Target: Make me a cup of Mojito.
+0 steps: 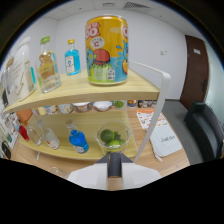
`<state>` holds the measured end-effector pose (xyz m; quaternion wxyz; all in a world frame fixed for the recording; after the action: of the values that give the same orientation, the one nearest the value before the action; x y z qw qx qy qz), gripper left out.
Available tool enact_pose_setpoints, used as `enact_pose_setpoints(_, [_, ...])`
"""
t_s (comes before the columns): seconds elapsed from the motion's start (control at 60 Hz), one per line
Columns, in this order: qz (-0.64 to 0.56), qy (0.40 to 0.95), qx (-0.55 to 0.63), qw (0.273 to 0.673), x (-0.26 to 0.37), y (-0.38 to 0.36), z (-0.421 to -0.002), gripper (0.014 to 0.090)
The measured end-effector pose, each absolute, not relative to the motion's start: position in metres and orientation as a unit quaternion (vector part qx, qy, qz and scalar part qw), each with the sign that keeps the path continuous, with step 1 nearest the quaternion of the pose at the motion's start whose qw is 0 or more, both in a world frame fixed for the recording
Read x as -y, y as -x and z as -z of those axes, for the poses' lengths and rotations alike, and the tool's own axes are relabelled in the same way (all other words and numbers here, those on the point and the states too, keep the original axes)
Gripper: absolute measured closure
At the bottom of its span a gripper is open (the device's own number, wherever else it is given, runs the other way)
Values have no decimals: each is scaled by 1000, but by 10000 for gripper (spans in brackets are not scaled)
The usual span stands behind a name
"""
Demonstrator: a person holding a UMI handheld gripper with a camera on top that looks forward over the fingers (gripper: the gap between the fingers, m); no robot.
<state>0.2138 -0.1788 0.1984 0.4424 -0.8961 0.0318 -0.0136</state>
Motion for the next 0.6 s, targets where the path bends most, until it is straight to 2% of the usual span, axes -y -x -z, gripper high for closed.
enact_pose_setpoints(0.167, [5, 884, -37, 466, 211, -194, -216, 891])
enact_pose_setpoints(0.4, [-6, 895, -37, 445, 253, -150, -177, 892])
enact_pose_setpoints(0.6, [8, 893, -18, 450, 261, -125, -159, 892])
